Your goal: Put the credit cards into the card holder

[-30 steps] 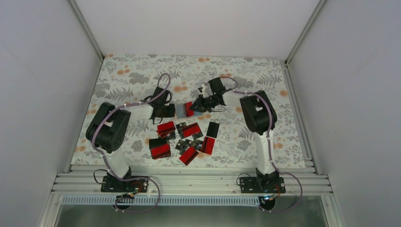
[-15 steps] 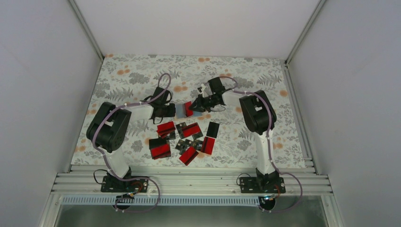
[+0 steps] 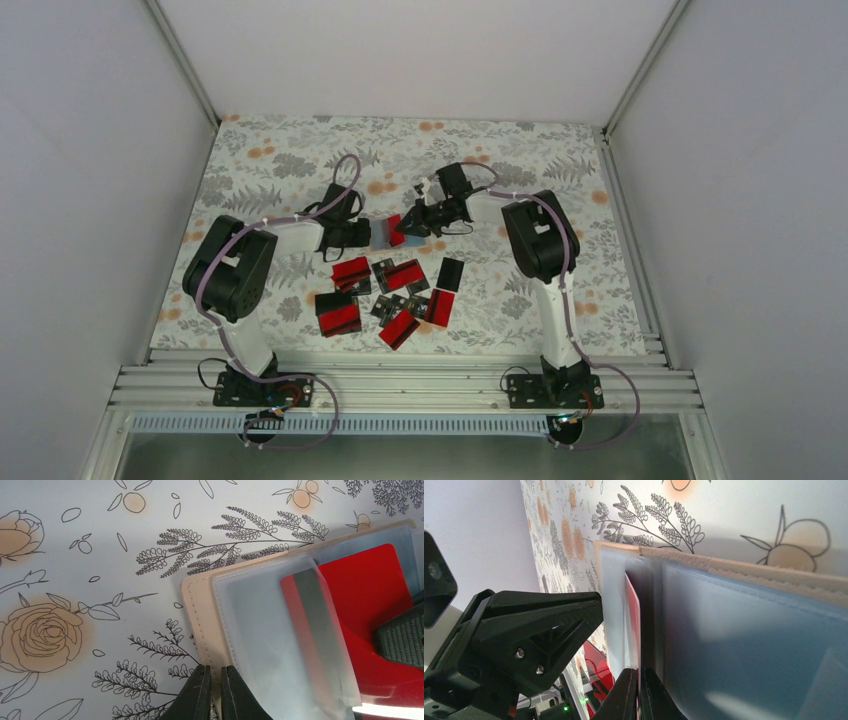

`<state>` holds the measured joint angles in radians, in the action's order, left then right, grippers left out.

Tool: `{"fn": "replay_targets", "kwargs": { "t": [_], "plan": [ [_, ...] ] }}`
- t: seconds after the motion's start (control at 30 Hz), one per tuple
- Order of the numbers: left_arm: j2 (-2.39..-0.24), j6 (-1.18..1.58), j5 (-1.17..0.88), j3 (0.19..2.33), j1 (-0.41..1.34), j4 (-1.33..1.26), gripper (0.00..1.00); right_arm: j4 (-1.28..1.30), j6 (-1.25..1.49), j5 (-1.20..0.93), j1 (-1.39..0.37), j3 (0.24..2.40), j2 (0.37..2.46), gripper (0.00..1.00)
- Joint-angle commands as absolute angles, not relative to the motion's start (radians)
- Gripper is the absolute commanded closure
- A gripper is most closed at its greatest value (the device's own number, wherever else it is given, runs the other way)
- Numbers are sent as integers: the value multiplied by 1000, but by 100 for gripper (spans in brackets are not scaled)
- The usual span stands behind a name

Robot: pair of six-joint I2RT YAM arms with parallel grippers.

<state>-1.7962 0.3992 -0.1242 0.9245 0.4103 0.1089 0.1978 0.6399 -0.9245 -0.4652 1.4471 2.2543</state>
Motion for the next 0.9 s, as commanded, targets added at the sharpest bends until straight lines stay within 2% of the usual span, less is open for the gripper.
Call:
{"fn": "replay_targets", "kwargs": {
  "t": [0.0,0.87],
  "plan": [
    [-1821,383,-142,905,408,110,93,195,666,-913,-493,1476,2296,96],
    [-1810,433,-189,873,408,101,94,26,808,-865,-544,1412,2308,96]
  ]
}}
